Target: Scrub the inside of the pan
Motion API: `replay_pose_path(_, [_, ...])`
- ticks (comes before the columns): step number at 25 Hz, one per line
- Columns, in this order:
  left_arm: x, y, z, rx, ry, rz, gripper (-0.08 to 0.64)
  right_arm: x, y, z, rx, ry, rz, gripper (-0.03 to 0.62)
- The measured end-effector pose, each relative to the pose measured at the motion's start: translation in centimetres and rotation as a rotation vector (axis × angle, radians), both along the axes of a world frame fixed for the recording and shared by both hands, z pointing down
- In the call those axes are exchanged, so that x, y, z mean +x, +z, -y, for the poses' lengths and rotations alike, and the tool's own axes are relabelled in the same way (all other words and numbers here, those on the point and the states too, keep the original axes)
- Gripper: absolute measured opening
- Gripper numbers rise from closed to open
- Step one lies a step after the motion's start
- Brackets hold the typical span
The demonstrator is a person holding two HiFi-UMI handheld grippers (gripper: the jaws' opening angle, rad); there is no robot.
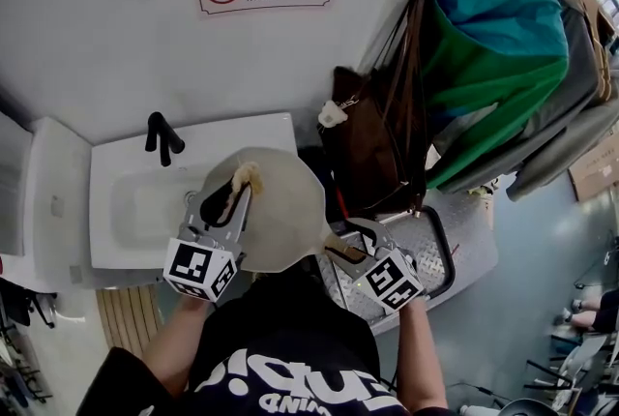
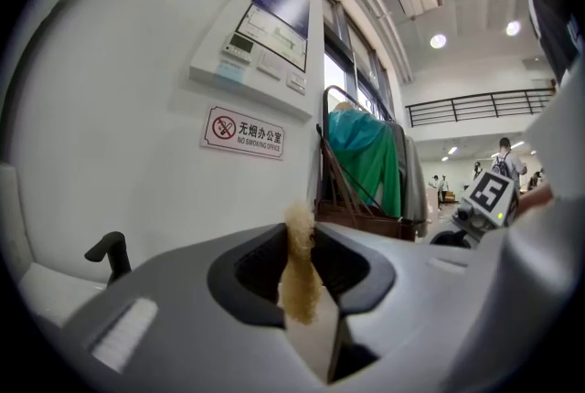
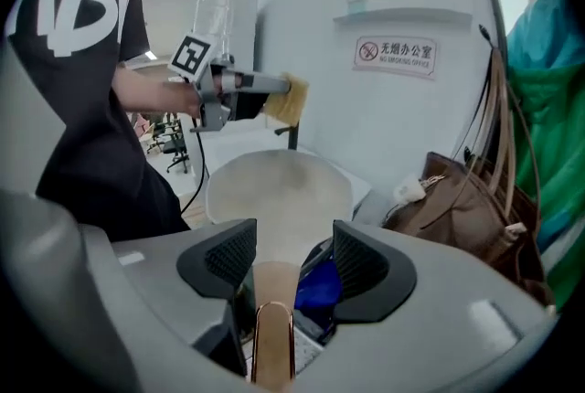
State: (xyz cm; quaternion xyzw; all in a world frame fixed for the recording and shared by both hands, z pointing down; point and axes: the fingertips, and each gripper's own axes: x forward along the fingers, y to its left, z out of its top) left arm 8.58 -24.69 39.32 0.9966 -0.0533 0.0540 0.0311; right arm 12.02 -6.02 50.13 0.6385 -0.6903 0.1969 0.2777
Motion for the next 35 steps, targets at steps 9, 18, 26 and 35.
replay_pose_path(9, [-0.3, 1.2, 0.3, -0.006, -0.012, 0.028, 0.075, -1.2, 6.6, -1.1, -0.251, -0.101, 0.031, 0.245])
replay_pose_path(18, [-0.6, 1.6, 0.3, -0.013, -0.009, 0.036, 0.075, -1.2, 9.3, -1.6, -0.342, -0.100, 0.058, 0.245])
replay_pose_path(26, [-0.2, 2.8, 0.5, -0.009, 0.007, 0.075, 0.075, -1.0, 9.8, -1.8, -0.387, -0.088, 0.063, 0.241])
replay_pose_path(35, [2.1, 5.6, -2.4, -0.029, 0.219, 0.206, 0.075, -1.1, 9.8, -1.7, -0.380, -0.100, 0.077, 0.239])
